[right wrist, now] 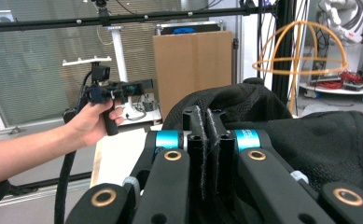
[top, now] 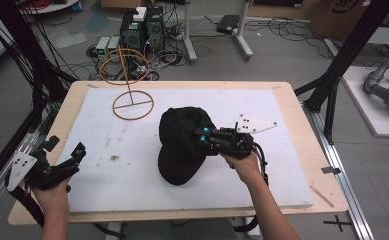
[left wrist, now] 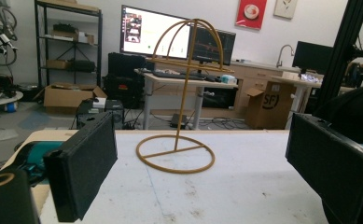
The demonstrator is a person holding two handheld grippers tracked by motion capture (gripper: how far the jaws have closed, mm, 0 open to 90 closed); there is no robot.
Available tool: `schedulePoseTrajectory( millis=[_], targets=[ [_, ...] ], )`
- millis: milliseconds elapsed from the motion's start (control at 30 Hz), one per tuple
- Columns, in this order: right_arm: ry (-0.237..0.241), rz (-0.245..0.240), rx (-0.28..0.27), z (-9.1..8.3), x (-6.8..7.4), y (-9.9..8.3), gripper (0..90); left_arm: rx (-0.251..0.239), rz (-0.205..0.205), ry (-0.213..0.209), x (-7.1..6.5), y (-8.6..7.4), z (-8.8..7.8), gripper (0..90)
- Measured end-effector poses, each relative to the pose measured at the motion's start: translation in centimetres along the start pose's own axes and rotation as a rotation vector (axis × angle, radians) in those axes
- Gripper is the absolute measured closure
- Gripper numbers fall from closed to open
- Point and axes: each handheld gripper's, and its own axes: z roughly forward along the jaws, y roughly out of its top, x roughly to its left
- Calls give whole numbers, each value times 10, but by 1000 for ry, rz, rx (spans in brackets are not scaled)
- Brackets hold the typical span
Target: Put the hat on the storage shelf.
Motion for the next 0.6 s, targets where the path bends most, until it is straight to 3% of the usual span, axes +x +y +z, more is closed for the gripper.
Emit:
schedulePoseTrajectory(
  millis=[600],
  targets=[
    [36,-58,-29,37,-3,57,881,-6,0,4,1,1,-1,92]
  ],
)
